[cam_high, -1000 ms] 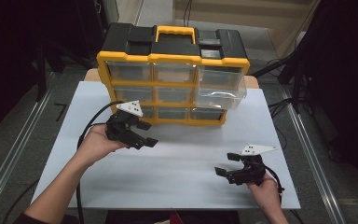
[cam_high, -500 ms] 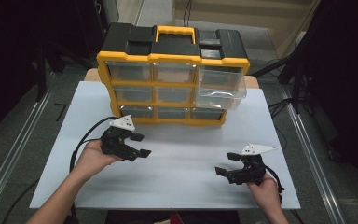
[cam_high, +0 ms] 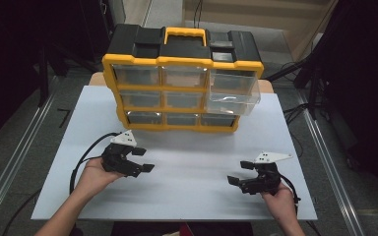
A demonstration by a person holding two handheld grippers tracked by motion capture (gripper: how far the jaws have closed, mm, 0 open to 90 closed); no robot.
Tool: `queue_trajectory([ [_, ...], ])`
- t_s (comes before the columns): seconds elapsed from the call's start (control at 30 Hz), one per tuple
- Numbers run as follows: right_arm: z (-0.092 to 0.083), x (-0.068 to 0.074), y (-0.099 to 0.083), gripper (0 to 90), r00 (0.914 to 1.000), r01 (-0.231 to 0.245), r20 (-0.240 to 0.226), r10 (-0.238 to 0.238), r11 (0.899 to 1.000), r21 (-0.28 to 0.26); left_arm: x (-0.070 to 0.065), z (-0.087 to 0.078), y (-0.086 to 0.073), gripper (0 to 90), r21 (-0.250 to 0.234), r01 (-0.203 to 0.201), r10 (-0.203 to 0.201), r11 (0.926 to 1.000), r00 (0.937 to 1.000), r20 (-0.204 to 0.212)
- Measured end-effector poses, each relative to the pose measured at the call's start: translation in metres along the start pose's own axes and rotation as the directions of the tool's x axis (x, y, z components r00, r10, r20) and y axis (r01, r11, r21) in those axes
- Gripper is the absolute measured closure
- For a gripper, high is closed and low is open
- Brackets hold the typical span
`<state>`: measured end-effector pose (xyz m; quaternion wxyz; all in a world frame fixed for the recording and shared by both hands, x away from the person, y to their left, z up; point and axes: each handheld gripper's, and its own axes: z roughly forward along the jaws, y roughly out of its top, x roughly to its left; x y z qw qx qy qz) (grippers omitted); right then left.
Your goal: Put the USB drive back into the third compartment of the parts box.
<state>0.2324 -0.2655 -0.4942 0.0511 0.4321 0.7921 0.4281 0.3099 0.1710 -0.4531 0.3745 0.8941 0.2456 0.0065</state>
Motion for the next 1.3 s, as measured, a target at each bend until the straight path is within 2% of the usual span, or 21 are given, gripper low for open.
queue_trajectory([
  [0.07,0.000,0.000,0.000,13.7,1.0000,0.000,-0.001,0.000,1.000,0.001,-0.001,-0.002,-0.004,31.5,0.002,0.000,0.000,1.0000,0.9997,-0.023],
  [0.17,0.000,-0.001,0.000,13.7,1.0000,0.002,0.000,-0.002,1.000,0.004,0.000,-0.004,-0.009,31.5,-0.003,0.014,-0.014,0.9999,0.9997,-0.020],
  [0.33,0.000,0.000,0.000,13.7,1.0000,-0.001,0.000,0.001,1.000,0.002,-0.001,-0.009,-0.018,31.5,0.005,0.022,-0.021,0.9998,0.9987,-0.047],
  [0.73,0.000,-0.001,0.000,13.7,1.0000,0.005,0.003,-0.005,1.000,0.010,0.000,-0.018,-0.034,31.5,0.004,0.046,-0.045,0.9989,0.9955,-0.083],
  [0.9,0.000,-0.001,0.000,13.7,1.0000,0.003,0.005,-0.003,1.000,0.010,0.001,-0.023,-0.042,31.5,0.002,0.071,-0.071,0.9975,0.9940,-0.083],
  [1.03,0.001,-0.001,0.000,13.7,1.0000,-0.001,0.004,0.001,1.000,0.011,0.000,-0.025,-0.046,31.5,0.005,0.077,-0.076,0.9970,0.9928,-0.093],
  [1.3,0.001,-0.001,0.000,13.7,0.9999,0.008,0.007,-0.008,1.000,0.011,0.002,-0.025,-0.047,31.5,0.004,0.078,-0.077,0.9970,0.9934,-0.086],
])
